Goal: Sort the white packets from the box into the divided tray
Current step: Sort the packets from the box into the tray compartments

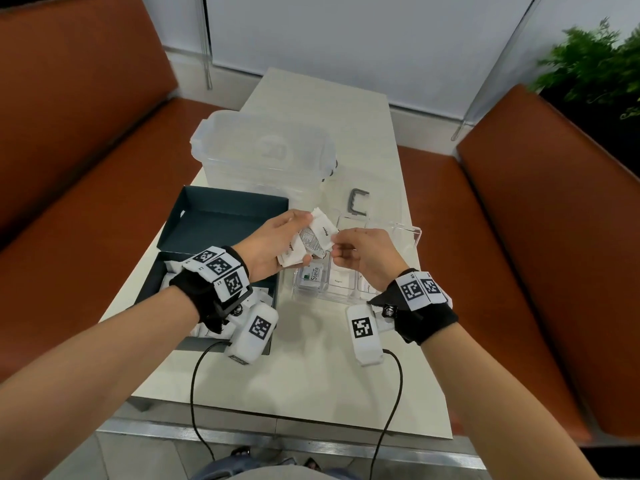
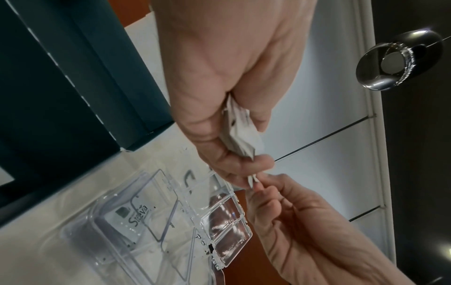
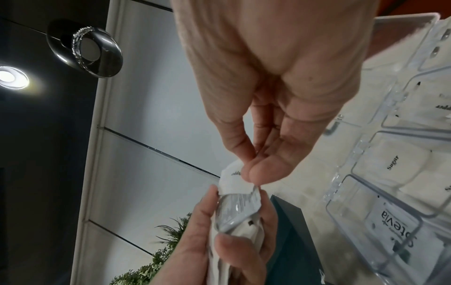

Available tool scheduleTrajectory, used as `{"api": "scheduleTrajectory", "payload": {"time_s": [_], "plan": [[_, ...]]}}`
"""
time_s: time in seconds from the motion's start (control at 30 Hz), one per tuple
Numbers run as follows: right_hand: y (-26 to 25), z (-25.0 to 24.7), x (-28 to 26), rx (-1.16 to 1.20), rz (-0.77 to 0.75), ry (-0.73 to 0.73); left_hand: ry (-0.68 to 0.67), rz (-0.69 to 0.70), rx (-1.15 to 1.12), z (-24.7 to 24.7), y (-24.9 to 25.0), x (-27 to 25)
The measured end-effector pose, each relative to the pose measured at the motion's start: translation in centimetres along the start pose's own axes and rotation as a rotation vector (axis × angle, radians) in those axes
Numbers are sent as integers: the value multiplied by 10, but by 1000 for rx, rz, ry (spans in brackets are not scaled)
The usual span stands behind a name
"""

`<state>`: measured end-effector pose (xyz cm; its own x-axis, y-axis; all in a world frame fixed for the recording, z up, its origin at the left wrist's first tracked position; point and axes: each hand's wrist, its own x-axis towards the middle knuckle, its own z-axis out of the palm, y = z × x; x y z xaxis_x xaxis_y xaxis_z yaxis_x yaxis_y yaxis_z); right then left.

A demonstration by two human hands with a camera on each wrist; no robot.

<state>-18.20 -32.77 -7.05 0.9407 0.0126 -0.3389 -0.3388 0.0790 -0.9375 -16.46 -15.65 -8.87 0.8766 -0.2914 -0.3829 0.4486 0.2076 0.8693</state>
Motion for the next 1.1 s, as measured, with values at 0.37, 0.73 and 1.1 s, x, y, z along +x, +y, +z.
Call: {"api": "scheduleTrajectory", "payload": {"time_s": [0.37, 0.73, 1.1], "plan": [[-1, -5, 10, -43, -151, 114, 39, 102, 167, -1, 2, 2], [1, -6, 16, -513, -352, 138, -23, 116, 281, -3, 5, 3], [-38, -21, 21, -957, -377, -123, -139, 228, 594, 10, 10, 13]]}}
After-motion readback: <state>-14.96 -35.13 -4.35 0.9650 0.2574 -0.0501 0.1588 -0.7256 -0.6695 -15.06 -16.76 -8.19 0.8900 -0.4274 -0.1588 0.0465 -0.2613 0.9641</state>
